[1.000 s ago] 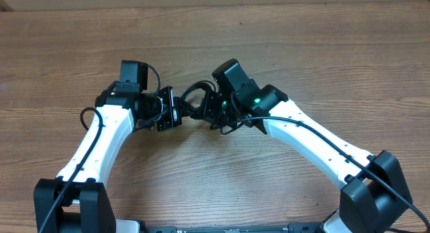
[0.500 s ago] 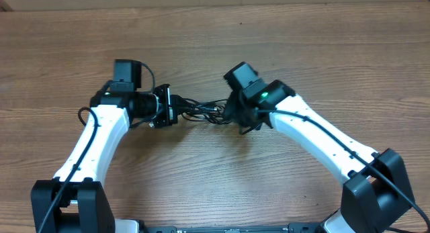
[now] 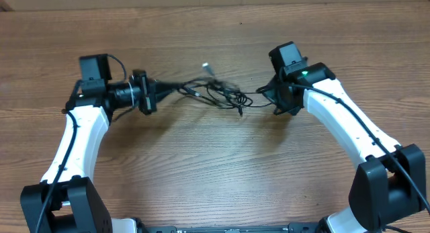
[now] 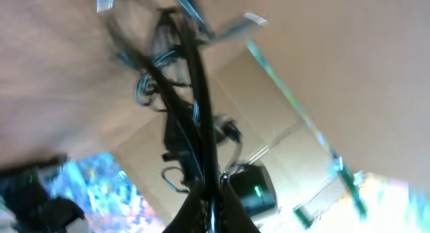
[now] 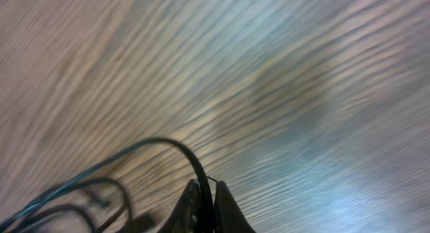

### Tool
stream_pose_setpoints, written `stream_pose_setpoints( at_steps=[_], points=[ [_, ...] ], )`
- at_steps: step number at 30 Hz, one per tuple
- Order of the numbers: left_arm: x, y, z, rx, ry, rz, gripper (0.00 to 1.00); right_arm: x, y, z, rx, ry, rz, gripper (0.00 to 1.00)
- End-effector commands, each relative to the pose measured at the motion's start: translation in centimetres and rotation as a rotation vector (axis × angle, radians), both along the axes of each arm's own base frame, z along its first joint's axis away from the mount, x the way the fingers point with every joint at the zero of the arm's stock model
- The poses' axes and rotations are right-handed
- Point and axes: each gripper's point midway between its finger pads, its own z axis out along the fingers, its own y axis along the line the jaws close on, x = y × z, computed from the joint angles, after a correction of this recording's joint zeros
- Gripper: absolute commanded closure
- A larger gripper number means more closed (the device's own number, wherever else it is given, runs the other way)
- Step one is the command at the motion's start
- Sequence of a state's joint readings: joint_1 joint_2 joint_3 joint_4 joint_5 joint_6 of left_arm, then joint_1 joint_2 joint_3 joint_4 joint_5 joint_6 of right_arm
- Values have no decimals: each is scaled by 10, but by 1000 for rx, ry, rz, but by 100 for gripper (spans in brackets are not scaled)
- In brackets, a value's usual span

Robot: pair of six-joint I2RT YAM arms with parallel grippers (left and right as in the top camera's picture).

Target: Untangle cables

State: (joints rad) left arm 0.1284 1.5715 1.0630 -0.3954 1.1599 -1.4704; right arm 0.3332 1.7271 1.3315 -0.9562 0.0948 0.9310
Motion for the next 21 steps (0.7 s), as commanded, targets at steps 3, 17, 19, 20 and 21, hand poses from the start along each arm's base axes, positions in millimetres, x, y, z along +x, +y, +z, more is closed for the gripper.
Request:
stream_pose_setpoints(
  at_steps=[3, 17, 19, 20, 21],
  points=[
    [12, 22, 62, -43, -404, -72, 96, 1, -92, 0, -171, 28, -180, 96],
    [26, 109, 186, 181, -1142, 119, 96, -29, -261, -3, -48, 74, -426, 90],
    [26, 120, 187, 204, -1153, 145, 96, -33, -274, -3, -46, 67, -461, 86],
    [25, 126, 186, 216, -1154, 154, 96, -35, -280, -2, -46, 62, -479, 84],
    [25, 133, 186, 229, -1154, 169, 96, -36, -285, -2, -48, 58, -492, 83]
  ],
)
